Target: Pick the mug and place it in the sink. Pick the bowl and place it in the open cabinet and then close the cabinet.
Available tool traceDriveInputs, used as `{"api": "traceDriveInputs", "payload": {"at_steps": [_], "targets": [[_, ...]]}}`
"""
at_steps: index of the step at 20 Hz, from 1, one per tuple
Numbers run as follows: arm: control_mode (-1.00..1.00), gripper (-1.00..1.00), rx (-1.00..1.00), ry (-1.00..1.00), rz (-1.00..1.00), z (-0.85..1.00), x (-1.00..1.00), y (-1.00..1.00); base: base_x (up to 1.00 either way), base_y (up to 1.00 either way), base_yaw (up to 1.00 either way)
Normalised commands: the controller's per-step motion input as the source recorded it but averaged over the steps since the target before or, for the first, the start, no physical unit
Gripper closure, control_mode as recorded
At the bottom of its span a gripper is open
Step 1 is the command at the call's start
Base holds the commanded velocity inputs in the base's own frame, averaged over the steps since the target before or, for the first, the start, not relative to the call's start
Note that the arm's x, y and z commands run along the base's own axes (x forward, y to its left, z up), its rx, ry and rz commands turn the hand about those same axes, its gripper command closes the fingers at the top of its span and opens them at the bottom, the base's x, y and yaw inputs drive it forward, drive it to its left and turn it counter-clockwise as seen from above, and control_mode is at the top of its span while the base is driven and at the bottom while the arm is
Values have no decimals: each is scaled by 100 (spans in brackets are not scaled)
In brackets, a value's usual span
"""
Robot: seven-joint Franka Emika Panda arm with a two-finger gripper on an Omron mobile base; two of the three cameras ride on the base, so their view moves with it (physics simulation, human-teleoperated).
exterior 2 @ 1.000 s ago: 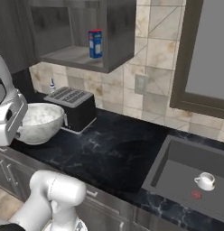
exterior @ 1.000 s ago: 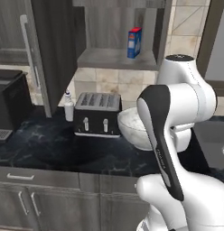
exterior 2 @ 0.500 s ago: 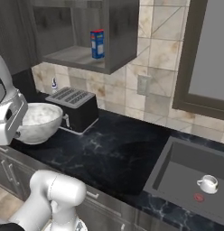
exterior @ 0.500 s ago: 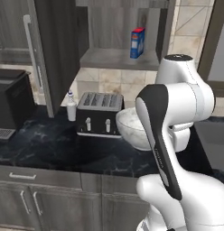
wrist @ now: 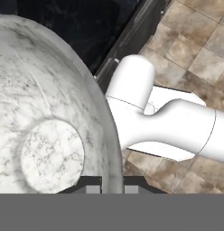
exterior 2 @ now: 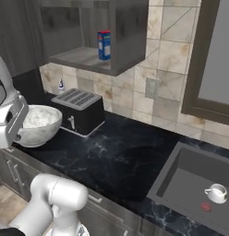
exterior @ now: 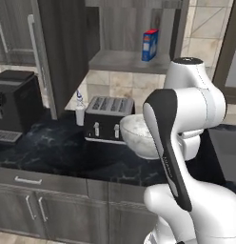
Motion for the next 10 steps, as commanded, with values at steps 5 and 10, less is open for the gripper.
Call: {"api": "traceDriveInputs", "payload": {"at_steps": [5,10], "targets": [[100,100,0,0,0,0,0,0,44,-23,15],[100,100,0,0,0,0,0,0,52,-18,14]]}}
